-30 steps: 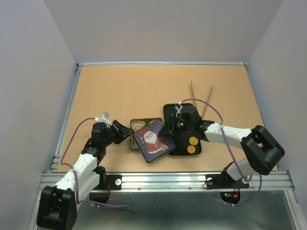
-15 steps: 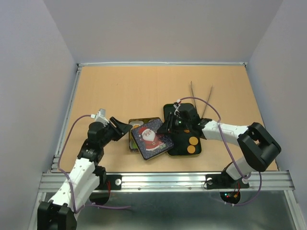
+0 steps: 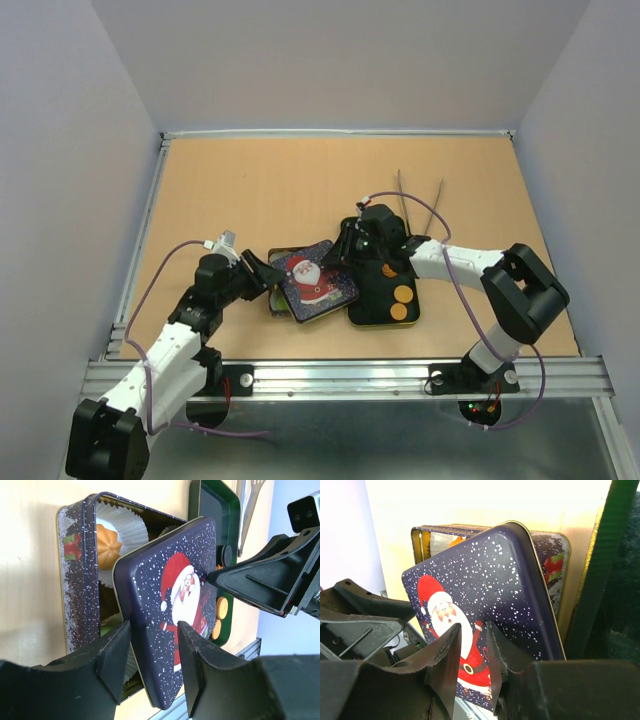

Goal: Pack the cookies

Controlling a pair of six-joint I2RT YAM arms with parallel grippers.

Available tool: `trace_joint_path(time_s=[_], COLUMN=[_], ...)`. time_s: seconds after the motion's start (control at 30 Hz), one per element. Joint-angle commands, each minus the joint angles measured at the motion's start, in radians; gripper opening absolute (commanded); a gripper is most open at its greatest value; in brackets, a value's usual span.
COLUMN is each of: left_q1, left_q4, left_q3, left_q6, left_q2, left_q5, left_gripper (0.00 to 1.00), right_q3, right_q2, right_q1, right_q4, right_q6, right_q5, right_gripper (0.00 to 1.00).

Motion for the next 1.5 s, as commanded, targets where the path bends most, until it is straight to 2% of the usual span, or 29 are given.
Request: trace_joint_path(time_s=[0.0, 0.17, 0.33, 0.47, 0.57, 0.7, 1.03, 1.13, 1.27, 1.47], left_q1=[-0.007, -0.023, -0.046, -0.049, -0.052, -0.059, -0.061, -0.062, -0.062, -0.064], left_q4=[-0.028, -0.144, -0.224, -0.215, -0.134, -0.059, -0.022, -0.007, 0.001, 0.029], left_q3=[0.015, 0.058, 0.107, 0.113, 0.1, 0.069, 0.012, -0.003, 0.009, 0.029], left_q6=[0.009, -0.015, -0.026, -0.008, 0.017, 0.021, 0.017, 0.014, 0.027, 0.069], left_q2=[-0.056, -0.112, -0.078, 0.04, 0.062, 0.0, -0.184, -0.133, 0.009, 0.091], left_q5=[-0.07, -0.182, -0.32, -0.321, -0.263, -0.211, -0.18, -0.165, -0.151, -0.123], left_gripper=[0.53, 0.53, 0.53, 0.54, 0.56, 0.57, 0.59, 0.59, 0.59, 0.59], right_q3=[0.062, 0.063, 0.065, 0.074, 0.083, 0.097, 0.112, 0.112, 0.112, 0.118], right_q2=[0.016, 0.02, 0.031, 0.042, 0.051, 0.059, 0.074, 0.077, 0.077, 0.088], right_q1=[0.009, 0.009, 0.009, 0.008, 0.008, 0.009, 0.009, 0.009, 0.008, 0.009], right_q4=[-0.022, -0.026, -0.028, -0.031, -0.036, -0.036, -0.042, -0.042, -0.042, -0.042], right_q6=[-0.013, -0.011, -0.007, 0.002, 0.013, 0.018, 0.022, 0.024, 0.022, 0.024], right_q5=[0.028, 0.031, 0.035, 0.043, 0.046, 0.045, 0.041, 0.04, 0.038, 0.034], right_gripper=[0.33, 0.32, 0.32, 0.31, 0.31, 0.3, 0.29, 0.29, 0.29, 0.29])
